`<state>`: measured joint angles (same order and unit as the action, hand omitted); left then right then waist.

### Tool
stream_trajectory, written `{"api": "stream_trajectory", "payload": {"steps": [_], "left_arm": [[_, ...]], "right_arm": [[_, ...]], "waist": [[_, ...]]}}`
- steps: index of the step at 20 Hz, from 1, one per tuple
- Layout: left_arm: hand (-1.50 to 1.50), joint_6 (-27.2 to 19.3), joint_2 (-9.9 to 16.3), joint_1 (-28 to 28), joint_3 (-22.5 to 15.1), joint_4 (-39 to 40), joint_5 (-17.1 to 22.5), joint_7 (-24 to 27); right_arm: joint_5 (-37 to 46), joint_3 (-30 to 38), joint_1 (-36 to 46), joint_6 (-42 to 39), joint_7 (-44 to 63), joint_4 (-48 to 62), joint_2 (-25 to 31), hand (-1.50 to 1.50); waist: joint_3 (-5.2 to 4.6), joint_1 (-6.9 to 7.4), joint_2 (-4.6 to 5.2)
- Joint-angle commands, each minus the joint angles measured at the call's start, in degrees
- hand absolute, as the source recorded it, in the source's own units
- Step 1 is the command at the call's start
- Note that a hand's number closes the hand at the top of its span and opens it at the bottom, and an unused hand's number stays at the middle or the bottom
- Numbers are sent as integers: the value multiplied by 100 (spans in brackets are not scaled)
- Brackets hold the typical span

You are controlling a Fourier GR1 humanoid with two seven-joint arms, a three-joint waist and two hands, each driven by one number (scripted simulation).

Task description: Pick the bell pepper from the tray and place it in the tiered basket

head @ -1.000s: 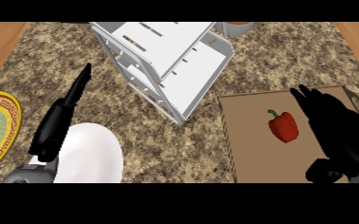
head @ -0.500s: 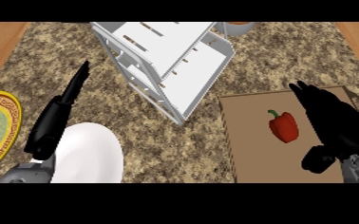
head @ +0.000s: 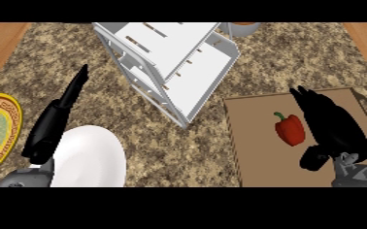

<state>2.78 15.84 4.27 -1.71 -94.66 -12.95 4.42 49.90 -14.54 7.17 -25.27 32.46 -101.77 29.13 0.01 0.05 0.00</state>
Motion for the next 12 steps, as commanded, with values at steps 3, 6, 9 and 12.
{"api": "stream_trajectory", "payload": {"steps": [3,6,9,12], "left_arm": [[0,-60,-193,9,-20,-16,-200,64],[0,-10,-206,113,-25,-194,-205,-304],[0,-206,-443,-216,-160,101,-404,305],[0,36,-250,-138,108,99,-238,318]], "right_arm": [[224,20,-10,-292,-653,413,177,-150],[-87,125,-189,447,-953,404,-460,150],[271,-48,149,320,-1095,315,-426,150],[593,-46,389,588,-1273,576,-553,150]], "waist": [[-1,2,3],[3,-12,0],[-2,4,0],[-1,17,1]]}}
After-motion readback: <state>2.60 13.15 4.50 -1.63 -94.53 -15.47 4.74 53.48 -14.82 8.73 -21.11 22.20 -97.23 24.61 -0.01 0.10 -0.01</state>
